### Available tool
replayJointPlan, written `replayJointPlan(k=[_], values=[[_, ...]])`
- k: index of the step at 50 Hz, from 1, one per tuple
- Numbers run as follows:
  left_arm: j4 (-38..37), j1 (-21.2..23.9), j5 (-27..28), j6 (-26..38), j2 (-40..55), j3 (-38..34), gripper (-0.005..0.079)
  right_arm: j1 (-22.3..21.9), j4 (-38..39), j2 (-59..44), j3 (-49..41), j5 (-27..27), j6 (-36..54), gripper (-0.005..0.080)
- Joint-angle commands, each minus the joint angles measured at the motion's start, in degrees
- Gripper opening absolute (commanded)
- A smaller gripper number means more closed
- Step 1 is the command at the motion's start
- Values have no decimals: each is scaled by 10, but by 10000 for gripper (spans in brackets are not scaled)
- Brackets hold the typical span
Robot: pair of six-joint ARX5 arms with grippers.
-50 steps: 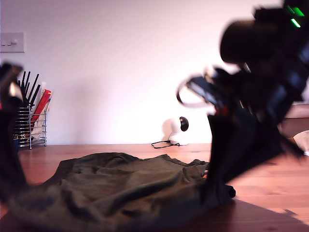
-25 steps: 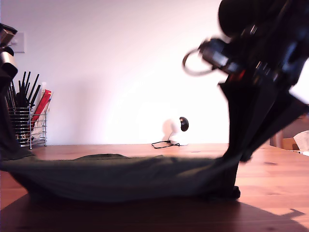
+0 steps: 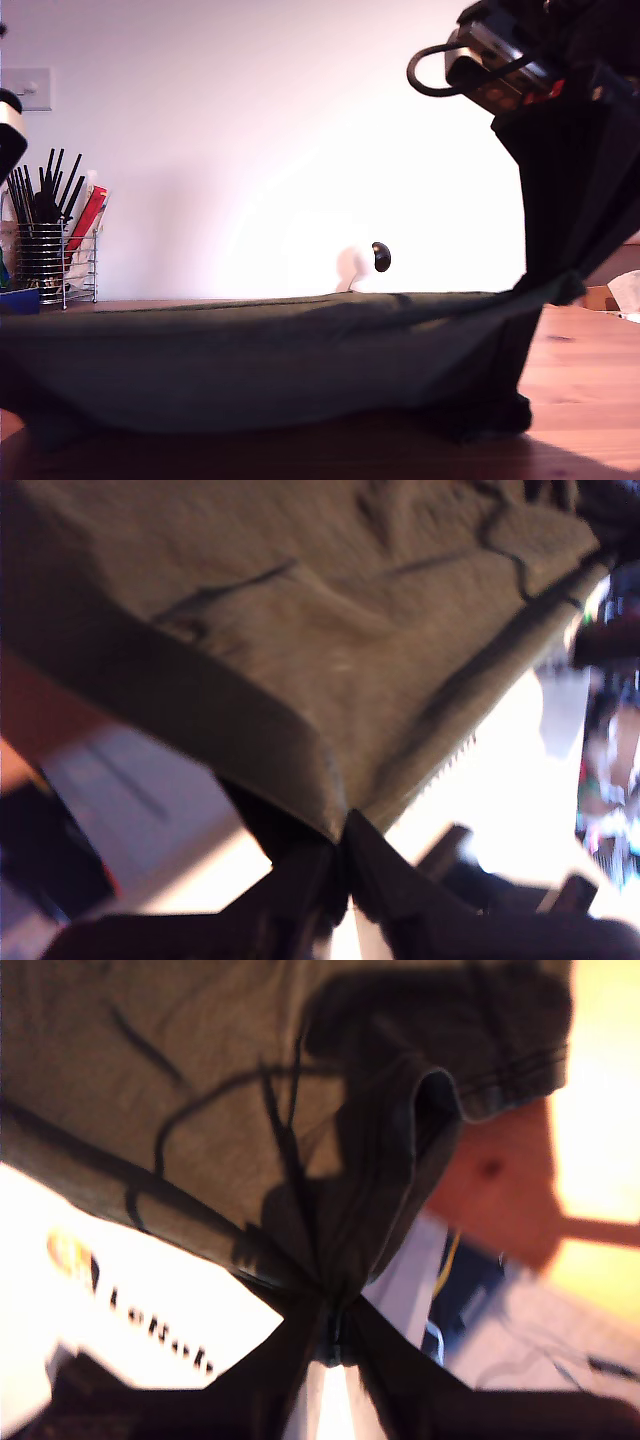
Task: Fold the underwear in front of you. After folding it, place it to the left side.
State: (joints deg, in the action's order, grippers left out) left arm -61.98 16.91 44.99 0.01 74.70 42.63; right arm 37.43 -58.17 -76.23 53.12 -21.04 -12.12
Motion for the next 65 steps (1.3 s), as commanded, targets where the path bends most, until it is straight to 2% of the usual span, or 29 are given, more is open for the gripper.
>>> replayJointPlan(k=[1,8,25,35,45,65], values=[[-12,12,3,5,-8,-6,-19,11,-10,3,2,0,2,-11],[-26,30,5,5,-10,-6,-19,21,-35,5,2,0,6,-11],[-45,31,5,5,-43,-6,-20,18,-70,15,38,1,32,-11],[-17,29,3,4,-43,-6,-20,17,-44,15,62,6,34,-11],[18,16,-5,4,-43,-6,-19,-9,-20,15,63,31,36,-11],[77,-48,-11,4,-43,-5,-19,-39,64,-6,63,41,44,-11]])
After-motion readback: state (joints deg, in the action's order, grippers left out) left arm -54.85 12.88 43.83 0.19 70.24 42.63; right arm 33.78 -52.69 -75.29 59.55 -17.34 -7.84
